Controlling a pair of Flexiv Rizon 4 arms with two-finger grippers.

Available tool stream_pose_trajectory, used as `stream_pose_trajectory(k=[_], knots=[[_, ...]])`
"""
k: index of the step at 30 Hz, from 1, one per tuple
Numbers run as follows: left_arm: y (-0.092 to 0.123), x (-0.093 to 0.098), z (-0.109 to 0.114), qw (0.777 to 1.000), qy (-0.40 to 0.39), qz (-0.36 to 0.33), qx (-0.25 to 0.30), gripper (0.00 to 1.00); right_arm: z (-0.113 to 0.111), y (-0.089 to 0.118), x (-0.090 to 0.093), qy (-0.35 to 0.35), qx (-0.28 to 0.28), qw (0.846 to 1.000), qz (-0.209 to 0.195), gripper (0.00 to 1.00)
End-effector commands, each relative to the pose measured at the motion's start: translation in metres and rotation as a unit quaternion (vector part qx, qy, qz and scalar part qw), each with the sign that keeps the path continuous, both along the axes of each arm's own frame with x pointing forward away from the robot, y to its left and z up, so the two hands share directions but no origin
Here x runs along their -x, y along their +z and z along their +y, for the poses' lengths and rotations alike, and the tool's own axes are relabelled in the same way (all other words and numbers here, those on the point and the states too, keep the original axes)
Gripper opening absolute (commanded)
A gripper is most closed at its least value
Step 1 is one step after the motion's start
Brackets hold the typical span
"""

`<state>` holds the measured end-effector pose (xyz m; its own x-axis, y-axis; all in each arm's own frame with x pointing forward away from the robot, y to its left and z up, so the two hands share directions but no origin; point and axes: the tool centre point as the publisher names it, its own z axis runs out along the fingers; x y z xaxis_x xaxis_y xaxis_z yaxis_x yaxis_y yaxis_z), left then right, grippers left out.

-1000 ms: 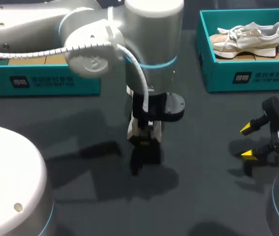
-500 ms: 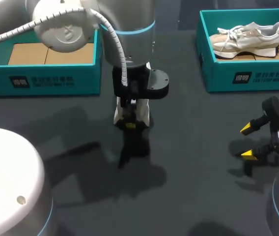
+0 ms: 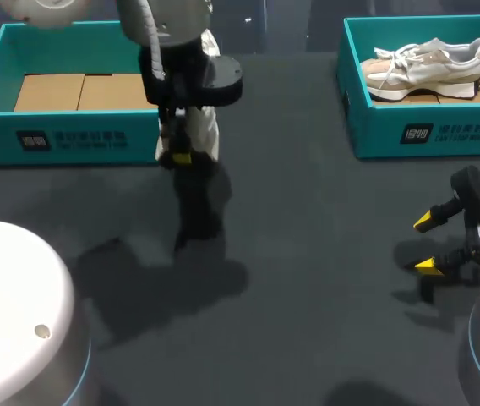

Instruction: Take the shoe out of the shoebox, open the shoe tongue, remove and reinsert the insole, then place the shoe into the shoebox

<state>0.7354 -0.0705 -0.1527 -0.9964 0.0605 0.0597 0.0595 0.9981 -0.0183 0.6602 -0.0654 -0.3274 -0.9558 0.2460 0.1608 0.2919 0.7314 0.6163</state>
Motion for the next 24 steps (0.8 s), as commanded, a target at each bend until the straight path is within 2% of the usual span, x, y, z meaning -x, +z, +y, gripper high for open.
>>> stream_pose_trajectory(k=[1,15,19,24], knots=[[0.018,-0.029,0.06,1.0,0.008,0.007,0.023,0.0,0.0,0.001,0.002,-0.001,0.002,1.0,-0.001,1.0],[0.018,-0.029,0.06,1.0,0.008,0.007,0.023,0.0,0.0,0.001,0.002,-0.001,0.002,1.0,-0.001,1.0],[0.027,-0.06,0.087,0.999,0.016,-0.004,0.031,0.0,0.0,0.001,0.002,-0.001,0.002,1.0,-0.001,1.0],[0.027,-0.118,0.135,0.998,0.046,-0.014,0.03,0.0,0.0,0.001,0.002,-0.001,0.002,1.0,-0.001,1.0]])
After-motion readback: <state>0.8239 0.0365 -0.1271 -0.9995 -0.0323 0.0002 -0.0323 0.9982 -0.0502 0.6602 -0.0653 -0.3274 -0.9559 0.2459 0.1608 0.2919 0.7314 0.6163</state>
